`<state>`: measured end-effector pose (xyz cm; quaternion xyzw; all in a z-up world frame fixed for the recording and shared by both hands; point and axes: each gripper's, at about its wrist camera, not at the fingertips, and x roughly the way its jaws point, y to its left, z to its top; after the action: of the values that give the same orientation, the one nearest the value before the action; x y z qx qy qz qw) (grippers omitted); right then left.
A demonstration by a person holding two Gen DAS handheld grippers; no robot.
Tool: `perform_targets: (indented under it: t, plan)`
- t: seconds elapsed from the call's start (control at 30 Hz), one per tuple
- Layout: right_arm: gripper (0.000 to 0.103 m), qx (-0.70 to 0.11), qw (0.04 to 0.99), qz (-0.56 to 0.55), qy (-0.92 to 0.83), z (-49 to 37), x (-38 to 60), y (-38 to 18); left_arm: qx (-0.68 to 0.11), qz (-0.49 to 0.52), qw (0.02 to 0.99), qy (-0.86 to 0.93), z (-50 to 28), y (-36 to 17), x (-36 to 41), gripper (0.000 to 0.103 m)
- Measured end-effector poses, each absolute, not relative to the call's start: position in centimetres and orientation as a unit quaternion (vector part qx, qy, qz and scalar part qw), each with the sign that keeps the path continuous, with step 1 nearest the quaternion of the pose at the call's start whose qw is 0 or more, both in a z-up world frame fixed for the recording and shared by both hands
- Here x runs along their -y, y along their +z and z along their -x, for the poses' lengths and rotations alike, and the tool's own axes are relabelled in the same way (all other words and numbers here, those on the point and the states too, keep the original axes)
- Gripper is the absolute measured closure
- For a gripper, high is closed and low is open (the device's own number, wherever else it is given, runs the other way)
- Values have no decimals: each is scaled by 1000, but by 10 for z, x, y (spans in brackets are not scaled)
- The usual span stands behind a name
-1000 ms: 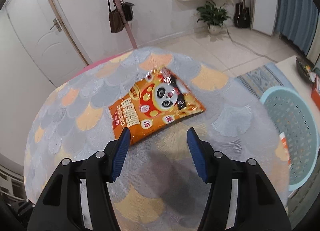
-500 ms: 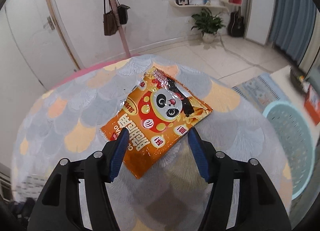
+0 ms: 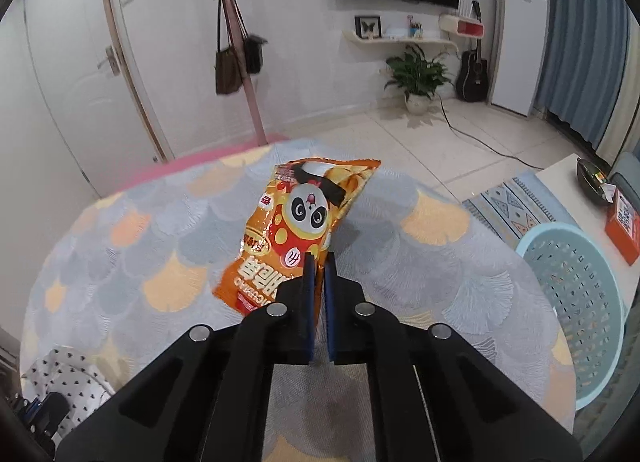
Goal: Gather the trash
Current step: 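Lift the snack bag over the basket with the right gripper while the left gripper holds the paper bag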
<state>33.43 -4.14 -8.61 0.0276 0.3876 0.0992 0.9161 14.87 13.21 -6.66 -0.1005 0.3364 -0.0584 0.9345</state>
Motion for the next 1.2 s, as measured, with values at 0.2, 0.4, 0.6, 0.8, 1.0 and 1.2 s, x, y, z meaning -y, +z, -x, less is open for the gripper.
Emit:
perform_targets:
  t: [0.2,0.4,0.6,0.8,1.0,1.2]
  plan:
    - [101,-373,920,-55,110,-314,57,-73,-335,99,935,-58,-148,-63,-132,95]
    - [101,-339,931,-83,107,-289,92,-40,-316,92,941,-78,-141,-39,-115,95]
    - [101,-302,945,-96,78,-262,140,-11,-293,79,946,-110,-144,-7,-81,95]
    - [101,-277,954,-106,36,-246,197,3,-270,55,950,-144,-158,26,-31,95]
    - [101,-275,953,-127,-9,-242,256,0,-260,33,947,-187,-179,48,33,95]
    - [101,-286,946,-144,-46,-244,311,-14,-276,26,932,-235,-209,52,95,95]
